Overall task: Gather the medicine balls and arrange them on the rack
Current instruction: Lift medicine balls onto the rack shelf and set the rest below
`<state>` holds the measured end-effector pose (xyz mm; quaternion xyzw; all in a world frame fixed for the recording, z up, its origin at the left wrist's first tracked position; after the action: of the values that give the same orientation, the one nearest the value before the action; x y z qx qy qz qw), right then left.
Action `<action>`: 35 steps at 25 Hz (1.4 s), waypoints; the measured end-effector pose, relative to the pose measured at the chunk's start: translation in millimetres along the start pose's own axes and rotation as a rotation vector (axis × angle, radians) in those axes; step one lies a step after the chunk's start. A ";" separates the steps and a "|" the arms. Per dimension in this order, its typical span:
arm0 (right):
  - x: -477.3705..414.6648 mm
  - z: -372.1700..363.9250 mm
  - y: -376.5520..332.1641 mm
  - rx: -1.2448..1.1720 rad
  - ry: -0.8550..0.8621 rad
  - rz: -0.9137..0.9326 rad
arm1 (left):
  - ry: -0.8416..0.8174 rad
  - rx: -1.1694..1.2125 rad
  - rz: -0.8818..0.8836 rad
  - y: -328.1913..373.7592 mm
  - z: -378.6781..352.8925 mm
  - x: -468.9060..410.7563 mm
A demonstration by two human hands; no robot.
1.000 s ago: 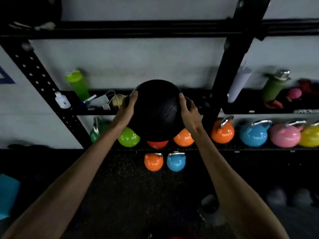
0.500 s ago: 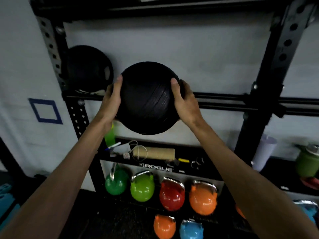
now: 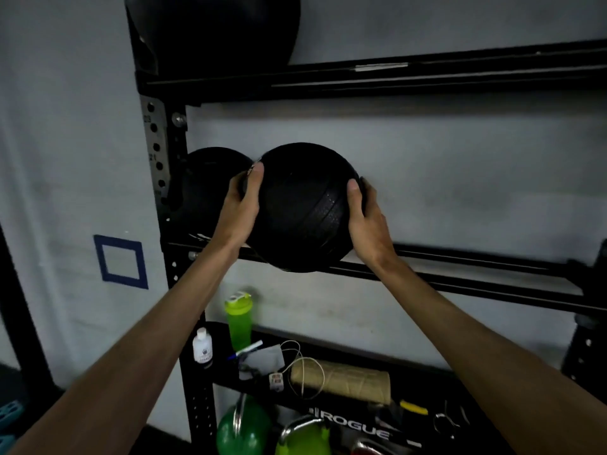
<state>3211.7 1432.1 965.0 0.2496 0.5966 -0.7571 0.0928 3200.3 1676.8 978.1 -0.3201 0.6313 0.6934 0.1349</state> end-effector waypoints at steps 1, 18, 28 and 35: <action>-9.5 -9.3 6.2 -0.007 0.003 -0.003 | -0.004 -0.002 -0.006 -9.5 1.2 -12.9; -118.6 -68.7 100.2 0.093 0.073 -0.173 | -0.078 -0.501 0.033 -109.2 -11.2 -113.9; -145.4 -72.9 139.4 -0.026 0.077 -0.333 | -0.018 -1.006 -0.475 -88.9 -57.2 -80.5; -146.6 -73.7 152.7 -0.063 0.070 -0.398 | 0.007 -0.982 -0.477 -107.2 -64.9 -95.4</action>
<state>3424.1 1437.7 893.7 0.1498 0.6605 -0.7322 -0.0714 3353.7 1652.9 952.3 -0.4819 0.1438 0.8558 0.1211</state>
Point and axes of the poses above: each hand's wrist, its own x-axis away from the middle knuckle, its own z-axis out of the back of the hand, y = z × x, the point moved 10 cm from there along -x, towards the middle knuckle, and after that the axes turned 8 degrees about -z, right-handed, at the moved point
